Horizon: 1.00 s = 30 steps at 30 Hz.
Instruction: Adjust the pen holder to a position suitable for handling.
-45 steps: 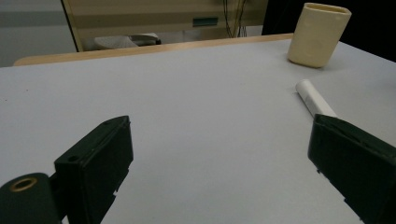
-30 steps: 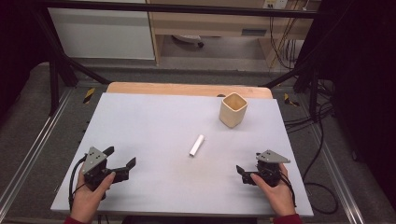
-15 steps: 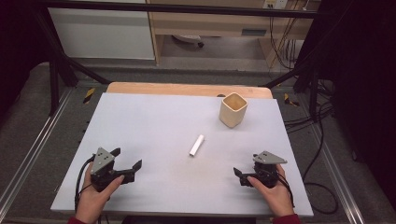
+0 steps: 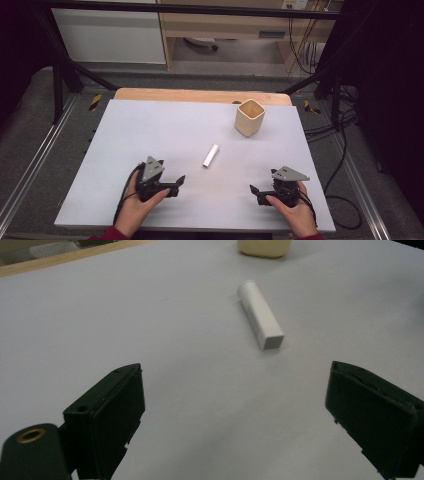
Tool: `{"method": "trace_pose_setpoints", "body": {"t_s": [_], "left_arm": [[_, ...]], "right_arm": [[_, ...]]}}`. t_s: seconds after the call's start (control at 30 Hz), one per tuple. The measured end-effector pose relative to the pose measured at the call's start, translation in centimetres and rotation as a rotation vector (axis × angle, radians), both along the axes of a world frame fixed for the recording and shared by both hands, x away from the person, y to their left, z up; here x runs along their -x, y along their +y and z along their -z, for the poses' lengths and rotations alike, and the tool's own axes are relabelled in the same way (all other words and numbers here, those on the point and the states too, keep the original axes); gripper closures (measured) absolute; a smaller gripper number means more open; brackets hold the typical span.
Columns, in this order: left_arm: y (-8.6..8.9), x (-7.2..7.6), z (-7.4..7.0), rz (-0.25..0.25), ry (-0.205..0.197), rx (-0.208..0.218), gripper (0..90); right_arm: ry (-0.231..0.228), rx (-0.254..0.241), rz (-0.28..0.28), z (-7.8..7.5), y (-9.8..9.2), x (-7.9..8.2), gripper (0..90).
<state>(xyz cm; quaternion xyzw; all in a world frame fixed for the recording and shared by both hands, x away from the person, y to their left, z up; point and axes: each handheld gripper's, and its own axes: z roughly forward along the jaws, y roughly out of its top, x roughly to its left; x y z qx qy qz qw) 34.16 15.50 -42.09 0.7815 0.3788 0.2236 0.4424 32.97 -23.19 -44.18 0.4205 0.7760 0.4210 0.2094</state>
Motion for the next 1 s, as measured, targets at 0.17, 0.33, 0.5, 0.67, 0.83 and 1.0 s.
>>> {"method": "trace_pose_setpoints", "body": {"t_s": [0.17,0.33,0.5,0.67,0.83,1.0], "left_arm": [[-4.1,-1.4,1.0,0.044,0.027,-0.025,10.9],[-6.7,-2.9,2.1,0.062,0.066,-0.044,17.6],[-7.8,-4.3,2.5,0.047,0.074,-0.084,29.9],[-8.3,-5.4,2.7,0.045,0.113,-0.101,37.3],[-8.9,-6.0,3.1,0.035,0.125,-0.132,48.1],[-9.1,-6.6,3.4,0.024,0.138,-0.149,53.9]], "right_arm": [[-0.005,-0.006,0.012,-0.1,-0.1,-0.2,3.4],[-0.007,-0.021,0.018,-0.2,-0.4,-0.2,3.4],[-0.003,-0.019,0.017,-0.1,-0.3,-0.2,3.4],[-0.005,-0.017,0.012,-0.1,-0.3,-0.2,3.4],[-0.005,-0.018,0.012,-0.1,-0.3,-0.2,3.4],[-0.005,-0.020,0.010,-0.1,-0.3,-0.2,3.5]]}}
